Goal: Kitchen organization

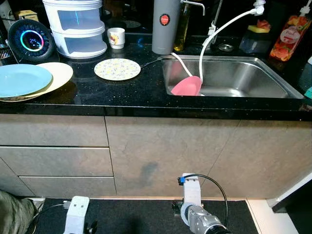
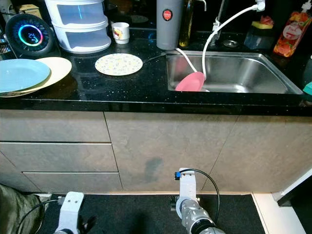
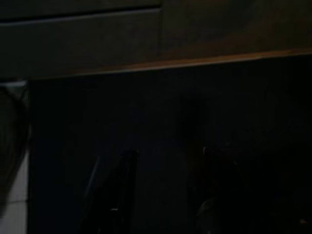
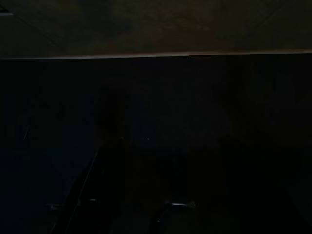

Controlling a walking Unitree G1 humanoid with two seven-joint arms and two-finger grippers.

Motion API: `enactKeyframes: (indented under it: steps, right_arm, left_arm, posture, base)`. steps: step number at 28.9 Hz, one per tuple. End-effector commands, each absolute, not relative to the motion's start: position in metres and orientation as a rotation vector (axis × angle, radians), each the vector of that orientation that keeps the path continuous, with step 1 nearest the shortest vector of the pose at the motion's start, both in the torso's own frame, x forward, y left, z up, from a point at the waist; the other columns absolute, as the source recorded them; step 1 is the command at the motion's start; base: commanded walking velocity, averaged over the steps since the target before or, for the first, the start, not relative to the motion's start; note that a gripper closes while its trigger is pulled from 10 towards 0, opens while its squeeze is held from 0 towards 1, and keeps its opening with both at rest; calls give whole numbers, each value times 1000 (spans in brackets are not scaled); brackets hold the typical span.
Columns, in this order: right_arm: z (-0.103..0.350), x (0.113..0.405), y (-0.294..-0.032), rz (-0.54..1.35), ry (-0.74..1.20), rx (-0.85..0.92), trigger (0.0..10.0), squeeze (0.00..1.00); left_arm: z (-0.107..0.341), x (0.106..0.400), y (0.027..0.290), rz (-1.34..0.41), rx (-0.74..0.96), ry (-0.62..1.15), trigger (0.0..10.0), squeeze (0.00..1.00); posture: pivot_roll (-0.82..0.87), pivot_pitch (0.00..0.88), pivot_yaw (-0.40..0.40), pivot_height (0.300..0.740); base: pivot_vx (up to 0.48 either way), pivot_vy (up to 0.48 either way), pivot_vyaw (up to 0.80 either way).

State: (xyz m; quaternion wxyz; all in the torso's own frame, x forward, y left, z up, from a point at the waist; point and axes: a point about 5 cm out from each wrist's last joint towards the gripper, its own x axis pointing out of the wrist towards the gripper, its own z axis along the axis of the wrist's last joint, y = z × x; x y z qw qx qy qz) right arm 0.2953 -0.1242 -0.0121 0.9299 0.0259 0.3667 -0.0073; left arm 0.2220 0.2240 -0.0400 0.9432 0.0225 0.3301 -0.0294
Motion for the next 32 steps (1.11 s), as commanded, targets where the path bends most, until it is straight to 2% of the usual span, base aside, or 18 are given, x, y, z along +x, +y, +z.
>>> enactKeyframes:
  steps: [1,15,20,25,28,32]
  right_arm:
    - [-19,289,-124,-16,784,60,10000,0]
    - [-19,288,-125,-14,786,55,10000,0]
    - [-19,288,-127,-15,787,54,10000,0]
    - [-18,289,-127,-6,785,40,10000,0]
    - [-18,289,-127,-7,785,39,10000,0]
    - [-18,289,-129,-21,787,44,10000,0]
  left_arm:
    - [-45,213,228,-68,63,709,10000,0]
    - [-41,216,223,-76,55,687,10000,0]
    - [-34,231,211,-88,49,655,10000,0]
    - [-16,268,190,-63,-2,592,10000,0]
    - [-14,271,188,-68,-9,586,10000,0]
    - [-13,278,177,-52,-99,598,10000,0]
  posture:
    - [67,134,-23,740]
    - [62,125,-28,740]
    - [55,126,-33,740]
    - [44,134,-43,740]
    - [30,132,-39,740]
    - [12,141,-34,740]
  base:
    - [0,0,0]
    - [0,0,0]
    - [0,0,0]
    - [0,0,0]
    - [0,0,0]
    - [0,0,0]
